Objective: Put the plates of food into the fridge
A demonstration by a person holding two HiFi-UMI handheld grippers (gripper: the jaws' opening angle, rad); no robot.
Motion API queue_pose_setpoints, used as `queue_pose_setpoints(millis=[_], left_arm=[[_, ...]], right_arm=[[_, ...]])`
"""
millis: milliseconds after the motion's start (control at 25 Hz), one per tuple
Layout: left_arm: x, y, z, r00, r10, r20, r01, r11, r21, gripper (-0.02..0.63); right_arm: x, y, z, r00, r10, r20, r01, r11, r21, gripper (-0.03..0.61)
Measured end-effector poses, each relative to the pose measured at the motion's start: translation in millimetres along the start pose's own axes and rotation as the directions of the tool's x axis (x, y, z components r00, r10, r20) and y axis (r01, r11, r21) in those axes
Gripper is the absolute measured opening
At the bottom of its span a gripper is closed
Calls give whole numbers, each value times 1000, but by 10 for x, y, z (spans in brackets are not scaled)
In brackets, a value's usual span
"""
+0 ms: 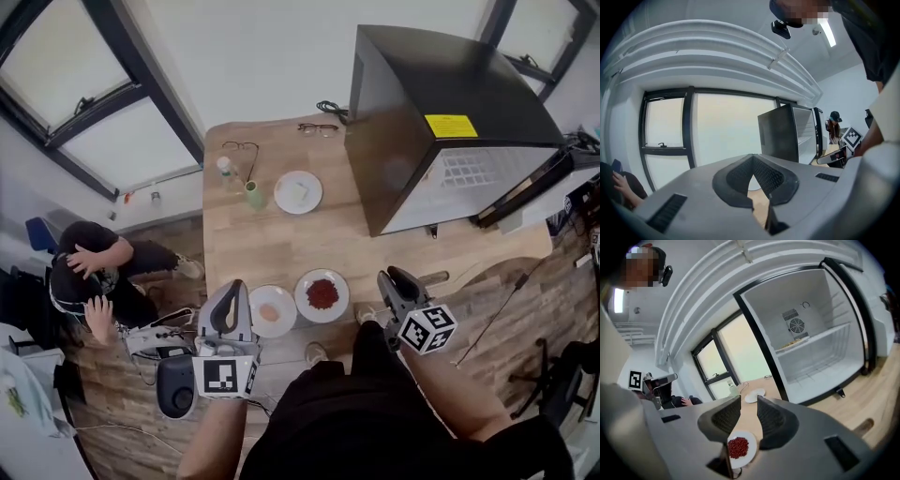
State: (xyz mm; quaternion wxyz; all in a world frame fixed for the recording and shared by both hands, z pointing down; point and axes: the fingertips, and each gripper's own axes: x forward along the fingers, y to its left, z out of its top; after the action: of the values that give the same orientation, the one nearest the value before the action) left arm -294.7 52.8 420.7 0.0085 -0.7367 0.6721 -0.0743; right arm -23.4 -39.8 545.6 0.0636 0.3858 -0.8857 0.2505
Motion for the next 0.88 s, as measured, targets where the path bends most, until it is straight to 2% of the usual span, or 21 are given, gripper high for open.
queue_pose_setpoints(millis=[120, 280, 440, 640, 880], left_arm=[[-79, 12, -105, 1000, 0, -26, 0, 1000, 4, 5], [-146, 19, -190, 999, -11, -50, 12, 1000, 13, 5], [-222, 47, -270, 997, -13, -75, 16, 999, 42, 5], [-337, 67, -386, 994, 0, -112, 6, 999, 48, 5], [-523, 128, -397, 991, 33, -130, -25, 998, 62, 5]], right_arm=[[-27, 100, -403, 999, -2, -51, 4, 999, 39, 124], [30, 181, -962, 989, 59, -136, -28, 976, 218, 124], [105, 220, -1447, 974, 78, -214, -14, 958, 288, 128], [173, 193, -1890, 959, 78, -274, 50, 900, 433, 160], [264, 244, -2268, 945, 102, -312, 83, 845, 528, 178]])
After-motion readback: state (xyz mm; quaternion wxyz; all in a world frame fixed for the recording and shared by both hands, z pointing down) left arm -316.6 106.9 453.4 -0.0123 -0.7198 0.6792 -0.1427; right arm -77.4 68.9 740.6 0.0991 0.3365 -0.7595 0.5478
